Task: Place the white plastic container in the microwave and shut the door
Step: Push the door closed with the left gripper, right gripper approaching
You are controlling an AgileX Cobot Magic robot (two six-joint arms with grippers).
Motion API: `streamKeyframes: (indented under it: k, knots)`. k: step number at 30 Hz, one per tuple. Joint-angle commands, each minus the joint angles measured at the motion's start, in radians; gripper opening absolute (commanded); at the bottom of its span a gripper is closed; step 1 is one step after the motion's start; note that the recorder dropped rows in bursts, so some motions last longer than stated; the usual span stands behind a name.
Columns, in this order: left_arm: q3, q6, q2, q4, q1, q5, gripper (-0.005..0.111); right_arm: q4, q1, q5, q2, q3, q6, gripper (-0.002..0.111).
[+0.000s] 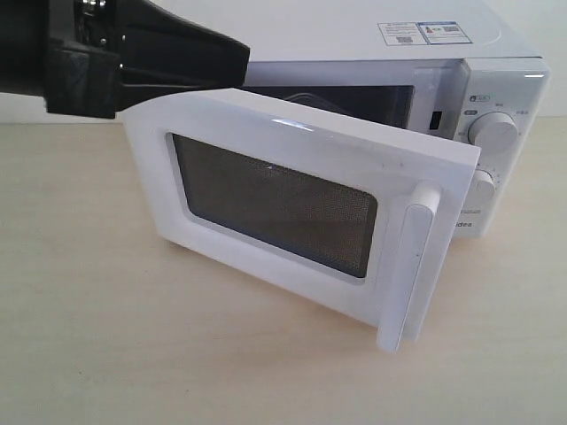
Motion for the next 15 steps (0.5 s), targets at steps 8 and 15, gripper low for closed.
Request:
streamKeyframes:
  k: [8,15]
  knots:
    - [-0.006,-0.018,-0.007,0.0,-0.008,0.0,0.004,0.418,-0.002,0.238,0.282,0.022,-0.257,0.0]
    - [-0.006,-0.021,-0.007,0.0,-0.008,0.0,0.004,0.571,-0.002,0.118,0.351,0.188,-0.421,0.0]
